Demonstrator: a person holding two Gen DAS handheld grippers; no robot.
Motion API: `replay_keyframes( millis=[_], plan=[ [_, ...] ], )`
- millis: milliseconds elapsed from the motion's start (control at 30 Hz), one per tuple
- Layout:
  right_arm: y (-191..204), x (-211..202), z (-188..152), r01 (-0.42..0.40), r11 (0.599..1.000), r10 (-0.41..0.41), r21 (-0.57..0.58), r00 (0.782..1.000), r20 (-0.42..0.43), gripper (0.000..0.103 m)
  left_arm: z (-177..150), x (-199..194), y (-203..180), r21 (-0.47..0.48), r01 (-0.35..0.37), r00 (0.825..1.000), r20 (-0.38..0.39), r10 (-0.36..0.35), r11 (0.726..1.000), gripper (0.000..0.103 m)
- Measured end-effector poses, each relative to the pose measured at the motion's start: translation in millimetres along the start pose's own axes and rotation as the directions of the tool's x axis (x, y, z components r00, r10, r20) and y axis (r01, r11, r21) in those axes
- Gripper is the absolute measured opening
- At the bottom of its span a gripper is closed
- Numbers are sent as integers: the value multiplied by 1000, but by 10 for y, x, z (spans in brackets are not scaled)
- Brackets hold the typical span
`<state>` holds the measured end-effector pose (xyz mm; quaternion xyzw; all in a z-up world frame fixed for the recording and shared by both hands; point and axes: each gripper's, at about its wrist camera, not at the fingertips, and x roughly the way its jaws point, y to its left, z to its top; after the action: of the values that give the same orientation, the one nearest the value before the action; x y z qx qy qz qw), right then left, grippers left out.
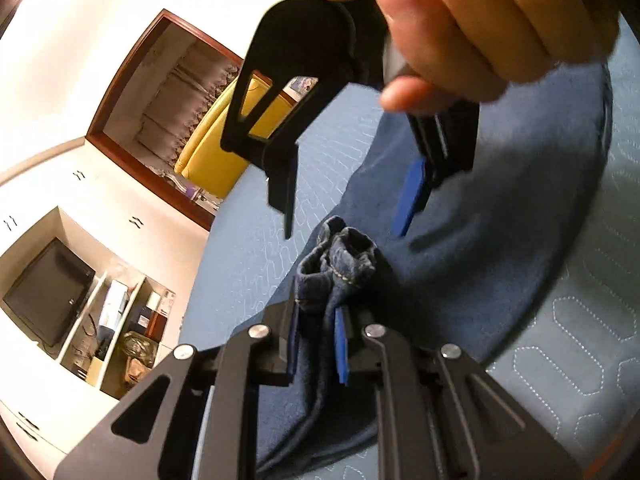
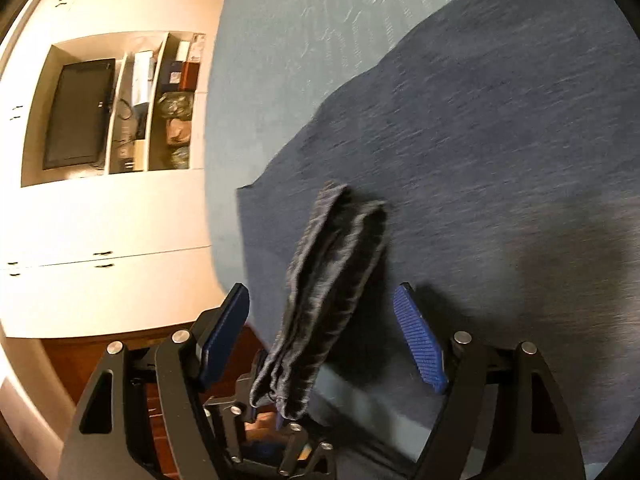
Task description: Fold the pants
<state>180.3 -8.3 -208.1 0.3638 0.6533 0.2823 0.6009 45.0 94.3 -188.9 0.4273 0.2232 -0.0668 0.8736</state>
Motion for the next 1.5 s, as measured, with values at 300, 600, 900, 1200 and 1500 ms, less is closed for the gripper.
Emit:
replay_keyframes(
  millis=[300,600,900,1200,1500],
  plan=[
    [109,222,123,23,1000,-23,-12,999,38,30,22,-172,-61,28,-27,1000,14,27,999,14],
    [95,-234,177,88,992,-70,-85,978,195,23,243,-177,-178,-57,18,1000,15,-18,998,14],
    [-226,-477,100,115,993,-108,-31,979,175,65,211,-110,-120,-92,77,997,-18,-79,993,13],
    [-483,58,-204,-293,929,300,226,954,3,76,260,-89,178,-122,85,996,-16,-88,989,13],
    [-197,103,194,-43,999,42,2,996,79,15,173,-215,-467,147,-3,1000,15,1,989,12]
  ],
)
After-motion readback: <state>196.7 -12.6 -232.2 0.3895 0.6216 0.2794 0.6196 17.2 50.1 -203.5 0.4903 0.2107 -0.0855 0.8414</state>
